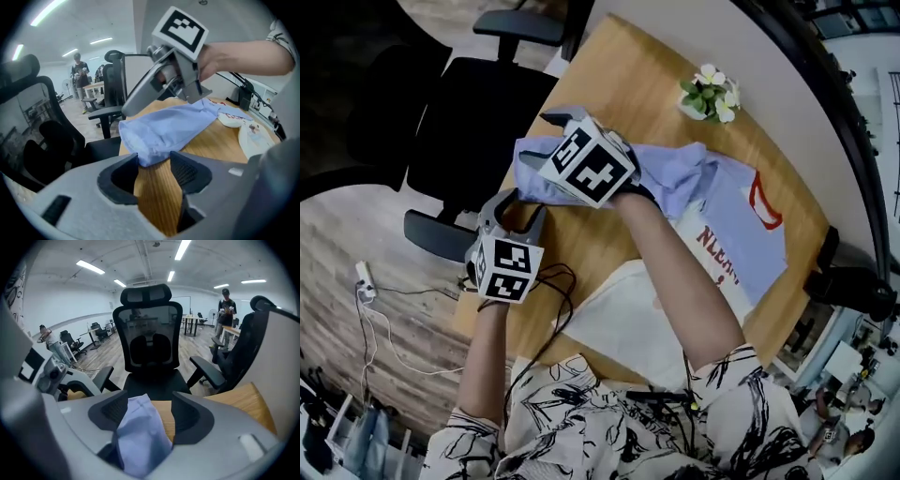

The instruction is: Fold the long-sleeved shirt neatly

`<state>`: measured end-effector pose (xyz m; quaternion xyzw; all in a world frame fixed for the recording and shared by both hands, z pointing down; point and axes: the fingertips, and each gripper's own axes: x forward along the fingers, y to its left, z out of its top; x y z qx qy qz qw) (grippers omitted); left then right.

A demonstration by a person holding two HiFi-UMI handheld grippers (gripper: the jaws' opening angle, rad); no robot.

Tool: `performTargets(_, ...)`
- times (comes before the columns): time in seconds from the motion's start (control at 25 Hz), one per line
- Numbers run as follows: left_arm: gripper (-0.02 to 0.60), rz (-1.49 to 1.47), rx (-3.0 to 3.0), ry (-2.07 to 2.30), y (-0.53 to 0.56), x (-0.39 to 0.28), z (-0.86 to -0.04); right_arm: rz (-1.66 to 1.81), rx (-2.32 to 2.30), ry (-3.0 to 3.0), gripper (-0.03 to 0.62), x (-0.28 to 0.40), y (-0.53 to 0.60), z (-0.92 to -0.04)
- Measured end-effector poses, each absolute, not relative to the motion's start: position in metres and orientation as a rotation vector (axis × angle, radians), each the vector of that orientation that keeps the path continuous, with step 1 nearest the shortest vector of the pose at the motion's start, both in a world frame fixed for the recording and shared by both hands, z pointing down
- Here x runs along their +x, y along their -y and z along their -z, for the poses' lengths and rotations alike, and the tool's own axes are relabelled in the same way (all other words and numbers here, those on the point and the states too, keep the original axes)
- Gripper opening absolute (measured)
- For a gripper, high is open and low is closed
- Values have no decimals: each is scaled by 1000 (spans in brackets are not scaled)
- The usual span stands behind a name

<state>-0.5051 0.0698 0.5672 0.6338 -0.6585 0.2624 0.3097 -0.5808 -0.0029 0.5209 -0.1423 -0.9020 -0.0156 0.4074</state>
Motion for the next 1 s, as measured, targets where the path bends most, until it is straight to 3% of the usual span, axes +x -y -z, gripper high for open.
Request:
performTargets(0.16, 197, -729, 1646, 1782, -69, -497, -560, 82, -414, 2193, 244, -585, -12, -543)
performTargets(0.36, 104, -702, 1644, 1785, -70, -516, -564, 92, -347, 2138, 37, -598, -14, -561)
performTargets(0.4, 86, -696, 1641, 1787, -70, -520, -566, 86, -336, 2139, 24, -602, -13, -563)
performTargets(0.52, 38, -661, 1642, 1793, -70, -529, -563, 87, -326, 2155, 20, -609, -12, -561)
performTargets(0.84, 34, -570, 1583, 2070, -76, -605, -462, -19, -231, 2428, 20, -659, -4, -454)
performTargets(1.0, 34, -586, 1620, 2144, -67, -608, -417, -33, -203, 2535, 20, -668, 1, -401)
